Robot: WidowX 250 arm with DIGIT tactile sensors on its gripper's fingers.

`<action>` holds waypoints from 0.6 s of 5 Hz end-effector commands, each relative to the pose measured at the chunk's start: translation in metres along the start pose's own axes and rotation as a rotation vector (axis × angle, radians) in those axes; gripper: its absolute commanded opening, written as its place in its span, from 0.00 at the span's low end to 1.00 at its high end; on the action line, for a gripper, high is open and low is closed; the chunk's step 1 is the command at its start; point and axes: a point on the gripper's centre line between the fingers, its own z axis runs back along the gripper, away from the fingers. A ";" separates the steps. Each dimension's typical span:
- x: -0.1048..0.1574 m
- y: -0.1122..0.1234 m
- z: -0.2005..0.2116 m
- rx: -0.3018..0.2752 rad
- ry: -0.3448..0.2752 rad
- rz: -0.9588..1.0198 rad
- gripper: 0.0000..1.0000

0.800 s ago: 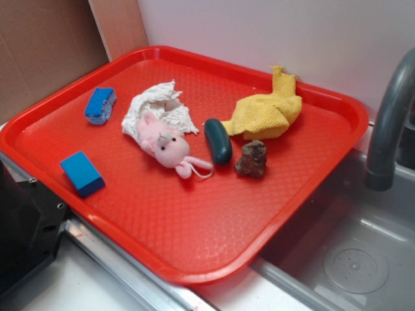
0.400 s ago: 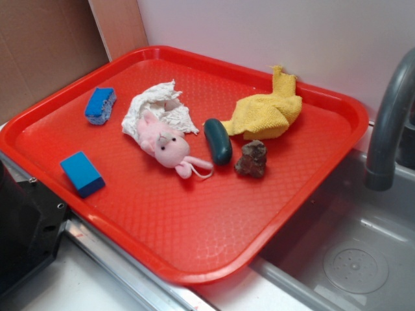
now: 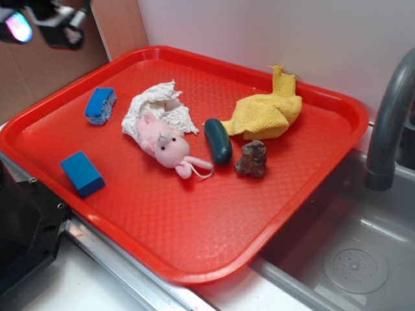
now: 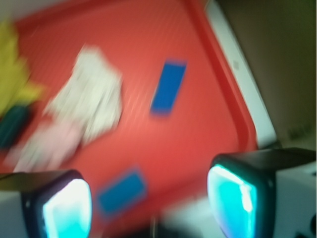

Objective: Grab the blue sponge.

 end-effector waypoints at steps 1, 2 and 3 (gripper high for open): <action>0.081 0.013 -0.061 -0.041 -0.150 0.303 1.00; 0.088 0.010 -0.086 -0.014 -0.065 0.318 1.00; 0.085 0.008 -0.092 0.004 0.035 0.276 1.00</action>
